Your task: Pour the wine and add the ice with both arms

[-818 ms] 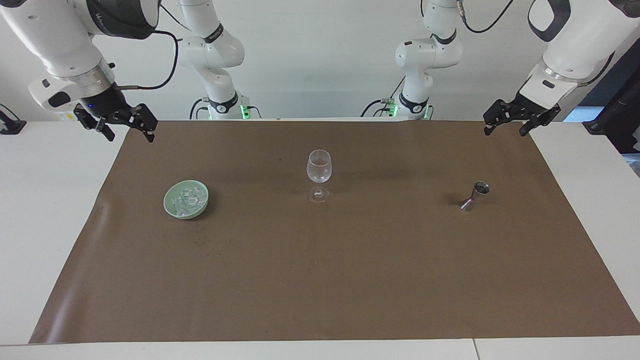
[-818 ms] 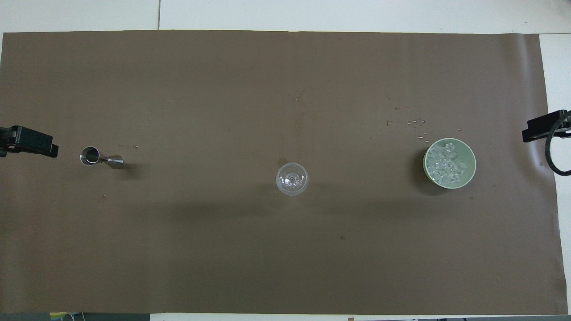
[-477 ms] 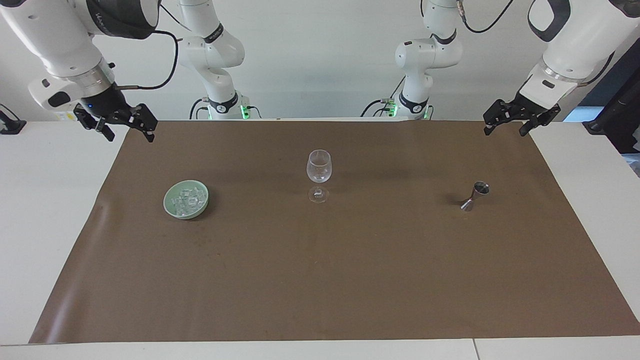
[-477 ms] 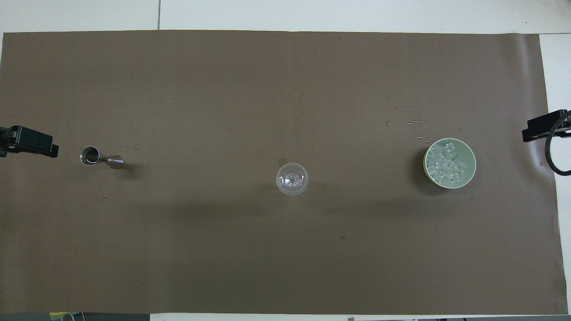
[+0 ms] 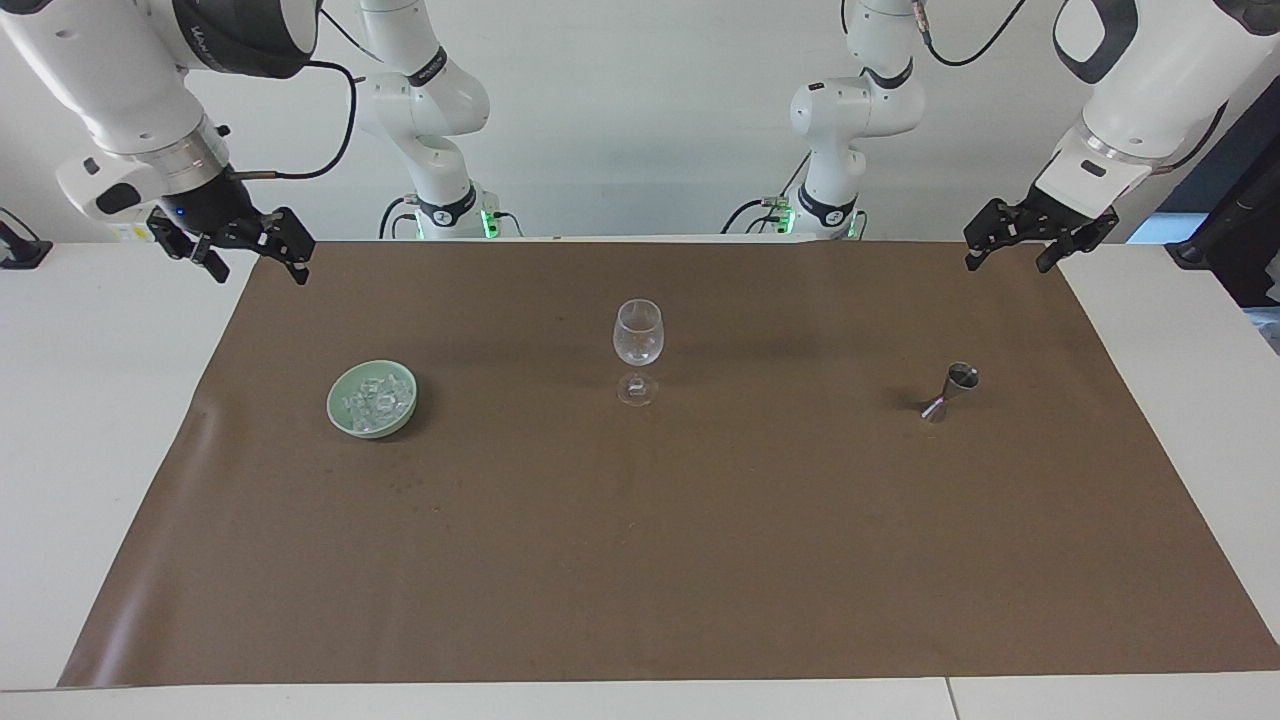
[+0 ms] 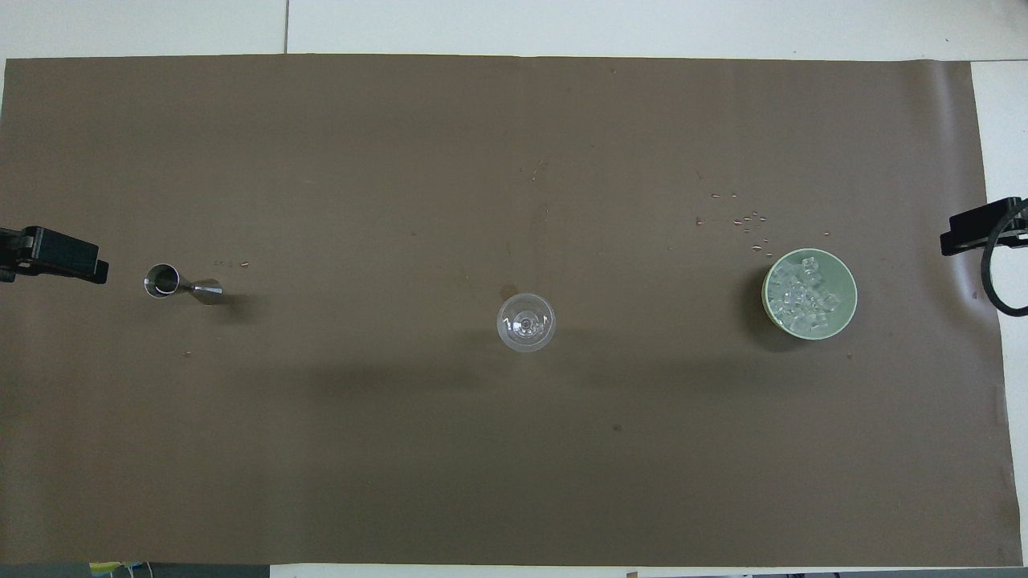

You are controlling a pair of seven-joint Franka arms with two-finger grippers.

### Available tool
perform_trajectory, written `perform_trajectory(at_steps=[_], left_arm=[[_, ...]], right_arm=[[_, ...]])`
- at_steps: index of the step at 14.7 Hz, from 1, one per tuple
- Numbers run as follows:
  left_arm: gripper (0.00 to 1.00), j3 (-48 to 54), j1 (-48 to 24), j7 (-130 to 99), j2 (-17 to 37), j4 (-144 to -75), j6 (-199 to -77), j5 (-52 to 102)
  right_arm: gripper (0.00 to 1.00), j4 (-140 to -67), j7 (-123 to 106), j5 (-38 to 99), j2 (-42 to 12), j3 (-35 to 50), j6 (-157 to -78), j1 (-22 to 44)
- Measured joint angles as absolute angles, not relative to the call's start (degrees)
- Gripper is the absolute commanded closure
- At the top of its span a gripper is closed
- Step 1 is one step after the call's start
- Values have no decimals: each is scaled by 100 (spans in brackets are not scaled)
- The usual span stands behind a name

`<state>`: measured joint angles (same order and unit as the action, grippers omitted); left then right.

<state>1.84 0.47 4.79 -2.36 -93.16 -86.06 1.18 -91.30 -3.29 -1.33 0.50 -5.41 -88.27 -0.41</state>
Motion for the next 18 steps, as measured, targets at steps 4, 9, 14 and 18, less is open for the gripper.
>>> perform_trajectory(at_steps=[4, 9, 14, 18], left_arm=[[0, 184, 47, 479, -236, -9316, -8606, 118], [0, 183, 47, 479, -236, -9313, -8648, 116], [0, 181, 48, 479, -179, -9191, -8692, 82], [0, 162, 53, 479, 309, -8745, -8655, 81]], right_arm=[[0, -9130, -329, -133, 50, -541, -8831, -41], [0, -9130, -329, -133, 50, -542, -8833, -41], [0, -9131, -329, -133, 50, -543, -8833, -41], [0, -9134, -329, -133, 50, -541, -8833, -40]])
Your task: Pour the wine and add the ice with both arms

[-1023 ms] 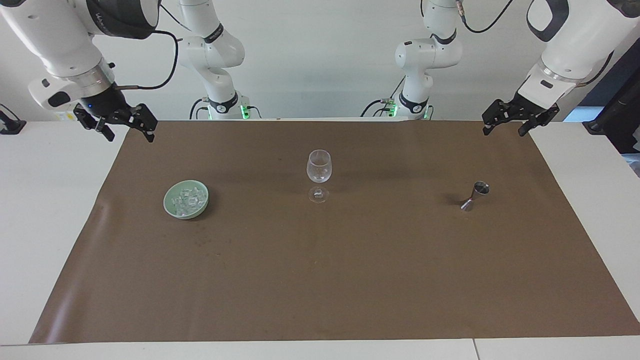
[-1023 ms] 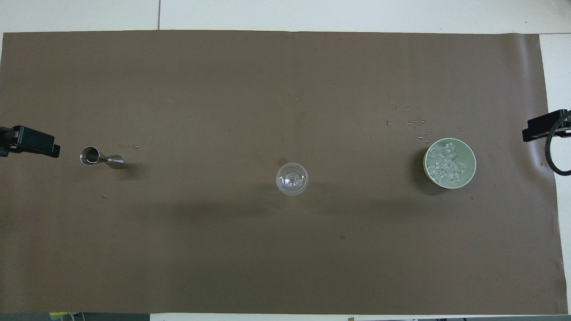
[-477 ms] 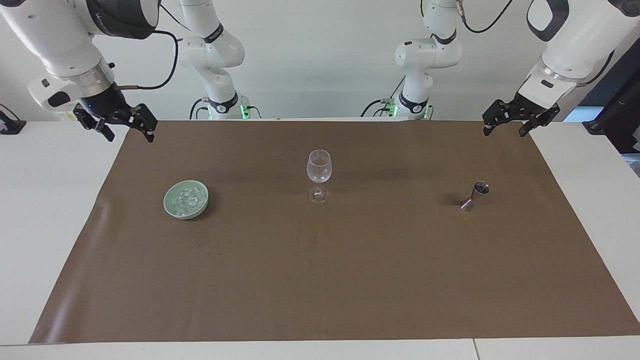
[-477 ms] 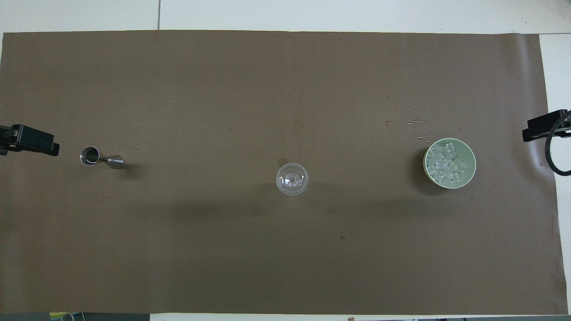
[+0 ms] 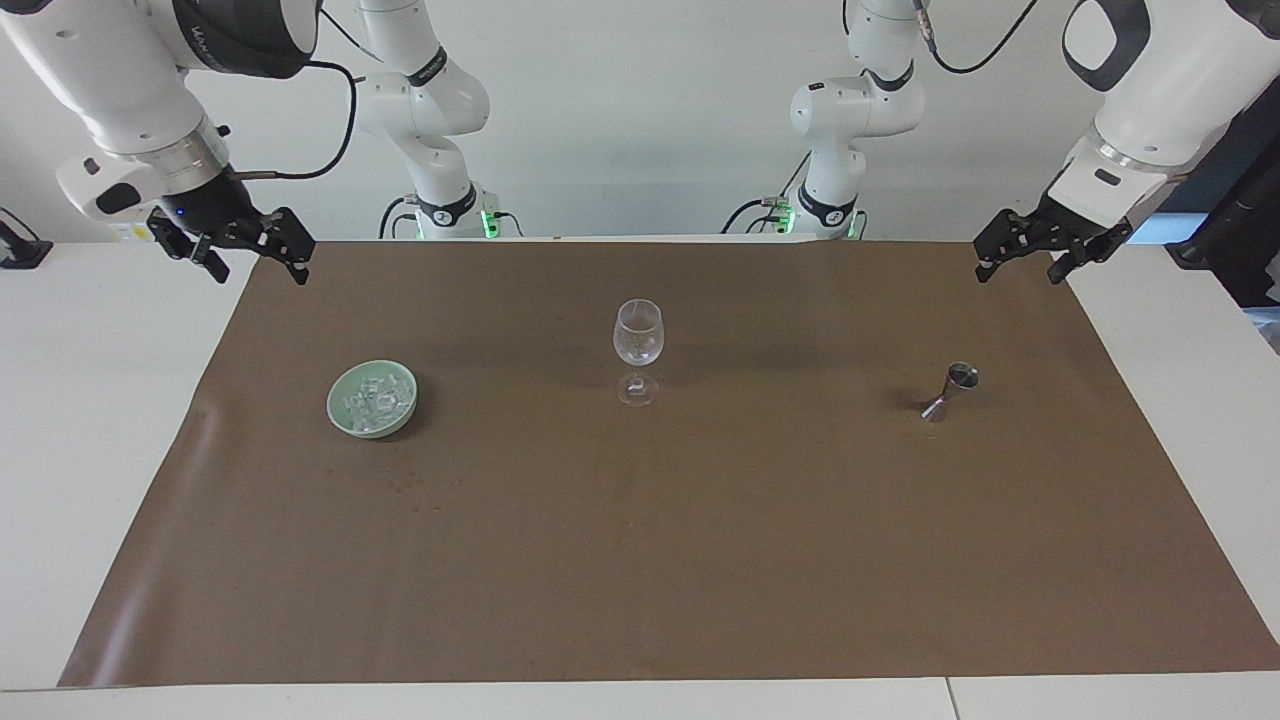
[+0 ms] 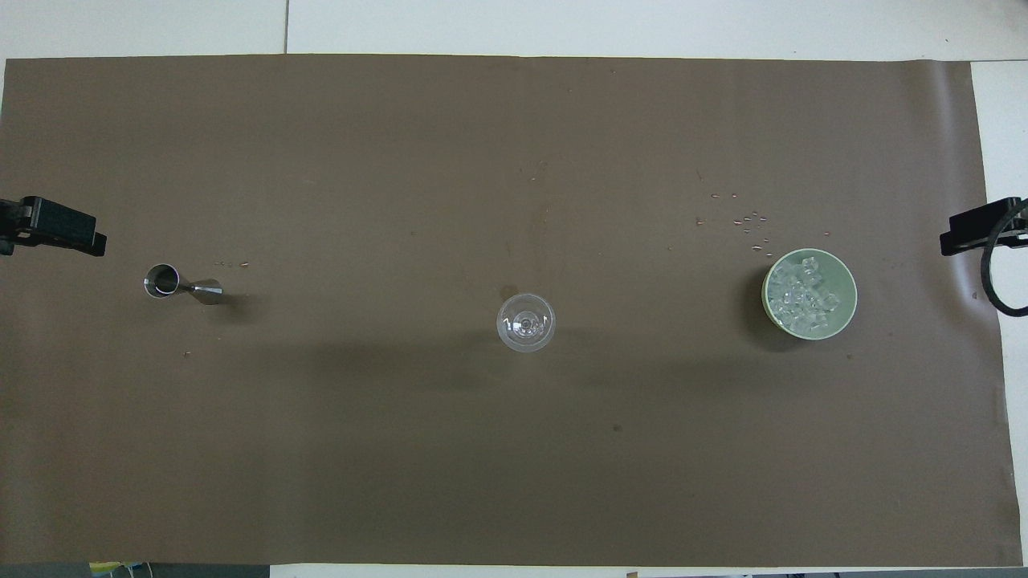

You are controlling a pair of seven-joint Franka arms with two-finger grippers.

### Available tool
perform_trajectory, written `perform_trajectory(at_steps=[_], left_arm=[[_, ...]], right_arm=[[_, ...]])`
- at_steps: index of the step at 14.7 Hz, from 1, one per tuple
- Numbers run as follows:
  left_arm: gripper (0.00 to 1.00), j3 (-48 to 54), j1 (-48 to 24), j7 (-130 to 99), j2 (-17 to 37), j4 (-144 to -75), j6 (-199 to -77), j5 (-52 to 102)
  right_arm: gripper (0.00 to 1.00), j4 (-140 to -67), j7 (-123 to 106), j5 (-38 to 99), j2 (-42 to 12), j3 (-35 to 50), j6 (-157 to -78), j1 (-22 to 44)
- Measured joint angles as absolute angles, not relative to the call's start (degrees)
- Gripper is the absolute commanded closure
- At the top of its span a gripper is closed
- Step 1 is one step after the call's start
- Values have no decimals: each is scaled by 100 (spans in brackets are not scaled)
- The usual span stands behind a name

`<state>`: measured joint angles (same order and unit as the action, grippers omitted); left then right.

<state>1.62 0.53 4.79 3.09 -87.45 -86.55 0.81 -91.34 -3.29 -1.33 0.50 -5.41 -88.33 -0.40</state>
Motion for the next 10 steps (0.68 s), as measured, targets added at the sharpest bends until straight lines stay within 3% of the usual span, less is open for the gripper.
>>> perform_trajectory(at_steps=[4, 10], left_arm=[[0, 1, 103, -88, 831, -8265, -8331, 319], [0, -831, 126, -2318, 1308, -8130, -8233, 1694]], right_arm=[[0, -9134, -329, -132, 50, -541, -8833, -40], [0, -9134, -329, -132, 50, -540, -8833, -40]])
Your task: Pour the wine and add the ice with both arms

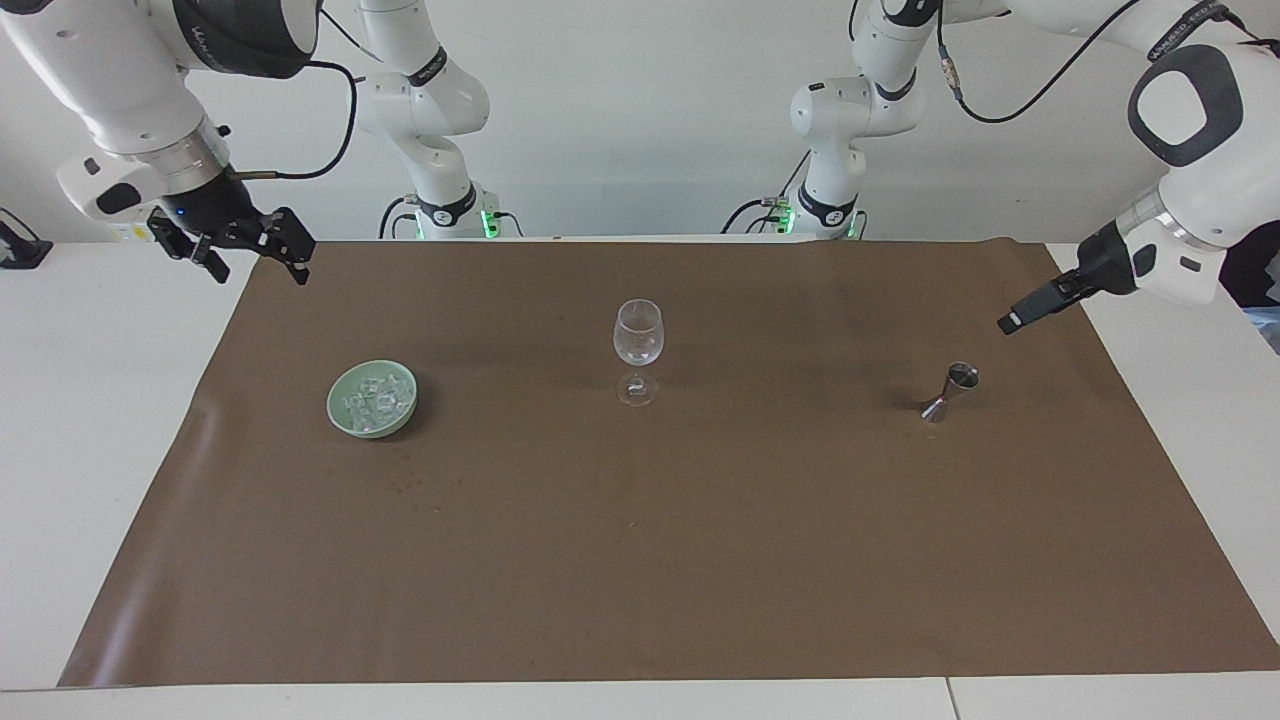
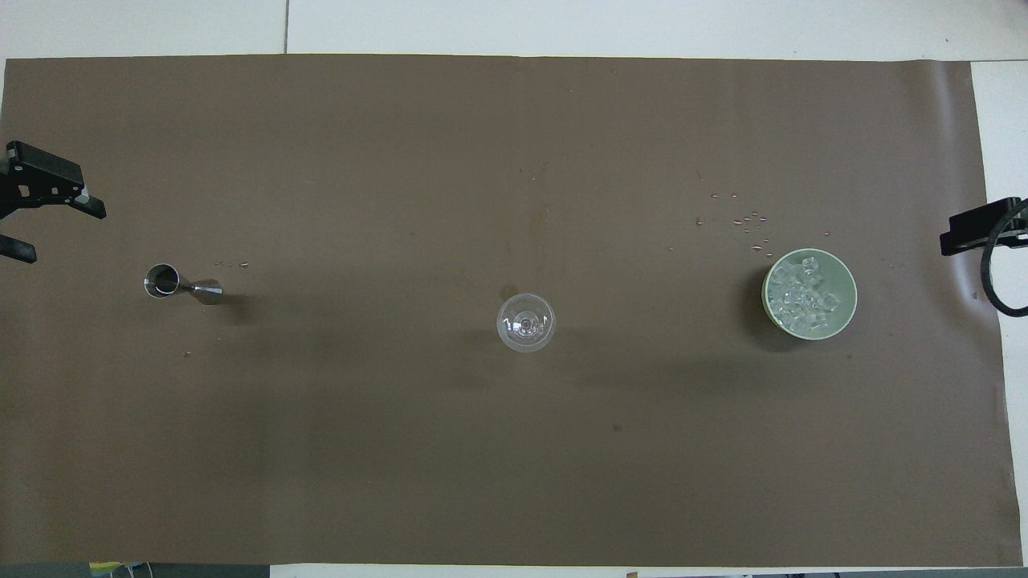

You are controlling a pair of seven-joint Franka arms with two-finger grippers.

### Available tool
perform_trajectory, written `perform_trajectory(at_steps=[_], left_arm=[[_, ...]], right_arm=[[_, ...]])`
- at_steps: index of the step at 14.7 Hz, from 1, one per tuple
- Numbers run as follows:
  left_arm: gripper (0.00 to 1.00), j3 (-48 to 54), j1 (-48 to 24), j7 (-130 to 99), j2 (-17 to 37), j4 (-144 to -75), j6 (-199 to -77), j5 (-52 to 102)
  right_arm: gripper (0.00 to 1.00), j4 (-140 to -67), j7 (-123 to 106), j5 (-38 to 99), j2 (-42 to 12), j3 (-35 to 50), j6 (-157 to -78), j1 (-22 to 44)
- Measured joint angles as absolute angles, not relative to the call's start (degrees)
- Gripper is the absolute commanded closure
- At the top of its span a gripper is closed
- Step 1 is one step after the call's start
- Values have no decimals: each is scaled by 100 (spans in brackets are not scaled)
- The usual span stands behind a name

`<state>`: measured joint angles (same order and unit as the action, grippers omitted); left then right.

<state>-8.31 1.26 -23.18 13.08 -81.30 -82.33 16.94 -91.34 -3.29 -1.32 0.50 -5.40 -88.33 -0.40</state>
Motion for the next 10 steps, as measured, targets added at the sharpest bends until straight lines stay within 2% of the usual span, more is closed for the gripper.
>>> perform_trajectory(at_steps=[5, 10], left_arm=[[0, -1055, 257, -3903, 1785, -8131, -8219, 2524], [0, -1077, 614, -4148, 2078, -8223, -8484, 2767]], right_arm=[[0, -9135, -329, -132, 50, -540, -8833, -40], [0, -9135, -329, -132, 50, -540, -8833, -40]])
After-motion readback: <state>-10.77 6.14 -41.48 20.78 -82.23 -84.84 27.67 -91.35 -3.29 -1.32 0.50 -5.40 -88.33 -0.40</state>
